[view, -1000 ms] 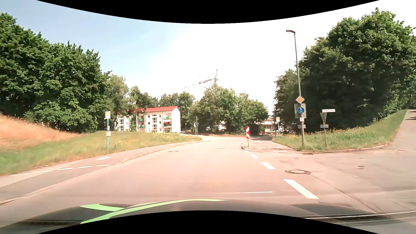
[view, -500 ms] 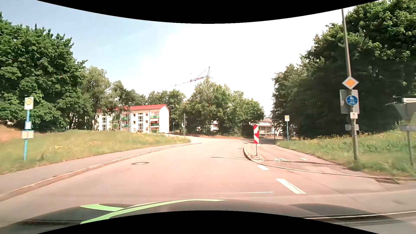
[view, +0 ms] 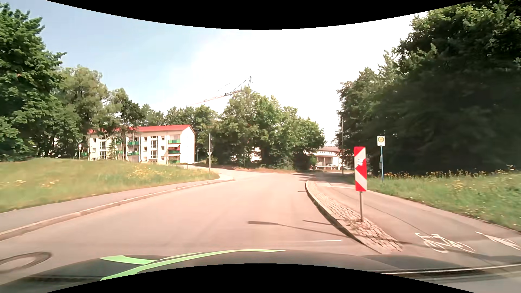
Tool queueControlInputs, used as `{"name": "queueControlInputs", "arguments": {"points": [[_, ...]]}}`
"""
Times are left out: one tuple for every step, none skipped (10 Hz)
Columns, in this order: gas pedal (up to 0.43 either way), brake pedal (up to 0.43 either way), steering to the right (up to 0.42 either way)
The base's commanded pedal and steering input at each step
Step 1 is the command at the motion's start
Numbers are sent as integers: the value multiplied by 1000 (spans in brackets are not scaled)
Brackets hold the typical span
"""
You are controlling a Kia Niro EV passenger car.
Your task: Follow the waypoints while adhering to traffic rules and regulations
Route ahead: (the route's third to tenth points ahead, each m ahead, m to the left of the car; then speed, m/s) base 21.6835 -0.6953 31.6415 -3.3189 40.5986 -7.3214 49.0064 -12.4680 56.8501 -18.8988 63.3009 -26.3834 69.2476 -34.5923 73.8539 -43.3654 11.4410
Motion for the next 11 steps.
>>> {"name": "queueControlInputs", "arguments": {"points": [[39,0,41],[39,0,41],[39,0,41],[39,0,40],[39,0,40],[39,0,41],[39,0,41],[39,0,41],[39,0,41],[39,0,39],[39,0,36]]}}
